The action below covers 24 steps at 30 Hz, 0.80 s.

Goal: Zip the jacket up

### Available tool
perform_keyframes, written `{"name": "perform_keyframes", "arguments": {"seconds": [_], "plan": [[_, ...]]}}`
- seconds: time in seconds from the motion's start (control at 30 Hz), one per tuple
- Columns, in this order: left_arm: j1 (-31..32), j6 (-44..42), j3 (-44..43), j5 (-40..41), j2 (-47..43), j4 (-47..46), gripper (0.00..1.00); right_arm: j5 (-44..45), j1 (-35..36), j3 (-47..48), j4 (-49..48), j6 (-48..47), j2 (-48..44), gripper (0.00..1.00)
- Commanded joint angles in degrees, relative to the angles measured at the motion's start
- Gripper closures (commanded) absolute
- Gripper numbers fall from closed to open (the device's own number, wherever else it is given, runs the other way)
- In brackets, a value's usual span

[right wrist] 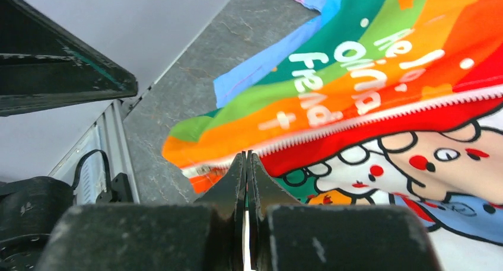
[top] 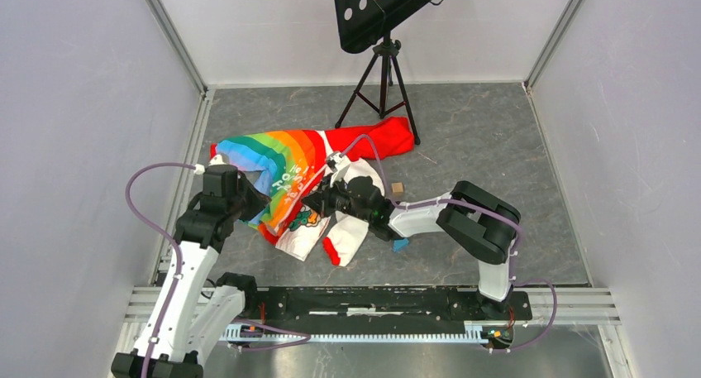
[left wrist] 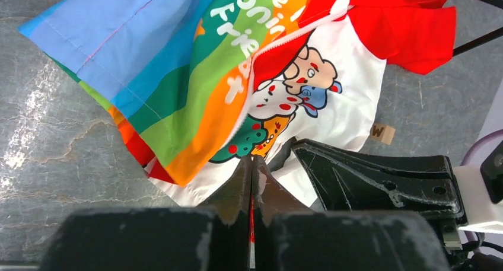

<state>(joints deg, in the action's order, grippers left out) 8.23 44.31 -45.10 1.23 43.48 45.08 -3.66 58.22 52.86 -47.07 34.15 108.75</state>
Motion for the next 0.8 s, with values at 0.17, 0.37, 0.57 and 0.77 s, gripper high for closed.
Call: {"name": "perform_keyframes", "arguments": {"seconds": [0.17, 0.37, 0.57, 0.77], "plan": [[-0.58, 1.33, -0.81, 0.79, -2.73, 0.31, 0.97, -8.62, -3.38, -1.15, -3.37, -12.16, -1.51, 0.48], [-0.67, 3.04, 1.31, -2.99, -3.4, 7.2, 0.33, -10.14, -3.37, -0.39, 1.44, -12.75, -2.26, 0.25], [-0.67, 9.04, 10.17, -5.89, -11.07, 1.15, 0.06, -13.56, -3.37, 1.52, -0.91, -4.29, 1.98, 0.25], [-0.67, 11.73, 19.01, -9.19, -11.41, -10.93, 0.05, -14.0, -3.91, 0.58, -1.54, -4.56, 3.34, 0.31]]}}
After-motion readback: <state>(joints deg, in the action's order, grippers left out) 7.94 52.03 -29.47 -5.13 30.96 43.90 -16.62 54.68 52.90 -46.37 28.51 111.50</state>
